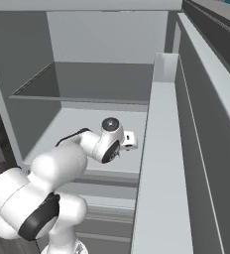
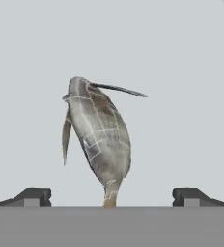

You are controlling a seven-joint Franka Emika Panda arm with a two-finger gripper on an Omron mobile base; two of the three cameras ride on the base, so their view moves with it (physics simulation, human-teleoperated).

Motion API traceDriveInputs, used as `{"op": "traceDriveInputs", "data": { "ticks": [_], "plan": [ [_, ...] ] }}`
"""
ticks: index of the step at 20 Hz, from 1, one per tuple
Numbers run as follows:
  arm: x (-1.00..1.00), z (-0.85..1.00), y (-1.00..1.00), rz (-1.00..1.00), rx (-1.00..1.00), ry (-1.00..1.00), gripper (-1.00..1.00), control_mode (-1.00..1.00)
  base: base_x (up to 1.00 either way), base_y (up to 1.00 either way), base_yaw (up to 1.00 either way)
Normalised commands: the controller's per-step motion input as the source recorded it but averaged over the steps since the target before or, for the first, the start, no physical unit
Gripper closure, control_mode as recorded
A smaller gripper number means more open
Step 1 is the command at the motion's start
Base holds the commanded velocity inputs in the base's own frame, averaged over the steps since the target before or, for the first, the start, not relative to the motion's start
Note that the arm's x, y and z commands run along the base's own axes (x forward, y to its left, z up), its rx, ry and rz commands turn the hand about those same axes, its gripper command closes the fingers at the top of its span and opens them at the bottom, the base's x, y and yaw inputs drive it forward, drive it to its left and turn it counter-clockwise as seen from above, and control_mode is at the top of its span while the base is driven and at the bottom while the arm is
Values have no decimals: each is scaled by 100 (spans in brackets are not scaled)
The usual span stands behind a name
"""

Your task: Place one carrot and one fish in each tupperware on the nearby counter, to pack two identical lunches.

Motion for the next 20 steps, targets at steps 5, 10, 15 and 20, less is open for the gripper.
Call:
{"op": "traceDriveInputs", "data": {
  "ticks": [5, 10, 15, 20],
  "plan": [
    [32, -25, -4, 1, 0, 6, -100, -100, 0, 0, 0],
    [27, -41, 0, 0, 0, 11, 100, -100, 0, 0, 0],
    [5, -48, 0, 0, 0, 3, 100, -100, 0, 0, 0],
    [-13, -48, 0, 0, 0, -3, 100, -100, 0, 0, 0]
  ]
}}
